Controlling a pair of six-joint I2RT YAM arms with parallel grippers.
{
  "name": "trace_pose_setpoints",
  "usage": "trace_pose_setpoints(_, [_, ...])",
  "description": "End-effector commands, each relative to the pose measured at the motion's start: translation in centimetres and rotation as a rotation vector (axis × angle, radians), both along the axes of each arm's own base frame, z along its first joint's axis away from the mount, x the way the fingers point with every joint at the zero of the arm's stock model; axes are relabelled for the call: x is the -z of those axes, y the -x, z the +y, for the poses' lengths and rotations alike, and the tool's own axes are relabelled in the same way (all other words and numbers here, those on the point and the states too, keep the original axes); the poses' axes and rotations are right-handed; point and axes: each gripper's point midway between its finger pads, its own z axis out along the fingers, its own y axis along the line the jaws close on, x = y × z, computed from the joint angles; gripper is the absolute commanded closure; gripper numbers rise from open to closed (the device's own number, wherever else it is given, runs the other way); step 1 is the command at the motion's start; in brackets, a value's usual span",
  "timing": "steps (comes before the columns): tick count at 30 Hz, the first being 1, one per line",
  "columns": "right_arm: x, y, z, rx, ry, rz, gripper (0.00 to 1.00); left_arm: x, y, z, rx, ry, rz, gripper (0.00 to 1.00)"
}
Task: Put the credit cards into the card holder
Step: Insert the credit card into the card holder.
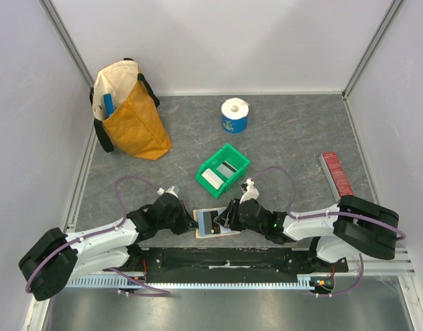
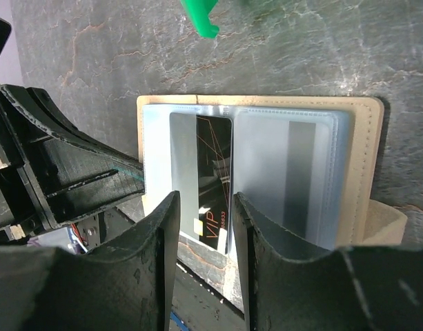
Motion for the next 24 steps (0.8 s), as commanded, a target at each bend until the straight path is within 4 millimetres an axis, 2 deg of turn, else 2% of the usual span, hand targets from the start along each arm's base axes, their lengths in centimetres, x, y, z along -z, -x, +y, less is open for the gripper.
trace_pose_setpoints(1, [1.5,-0.2,-1.0,-0.006,0.107,-0.014,0.56,1.4,0.1,1.6,-0.017,-0.086,-0.001,0.98])
trace_pose_setpoints(10, [2.0,0.3,1.2,-0.087,0.103,0.002,0.57,1.2,0.0,1.3,-0.007,-0.079,-0.007,0.98])
trace_pose_setpoints(18, [0.8,-0.5,1.9,-0.096,0.080,-0.047,0.62,1.1,-0.1,1.2,-0.006,-0.074,-0.011,0.98])
trace_pose_setpoints(24, [0.2,0.1,3.2,-0.139,0.010,-0.041,0.67,1.1,-0.2,1.1,-0.004,-0.075,-0.013,0.98])
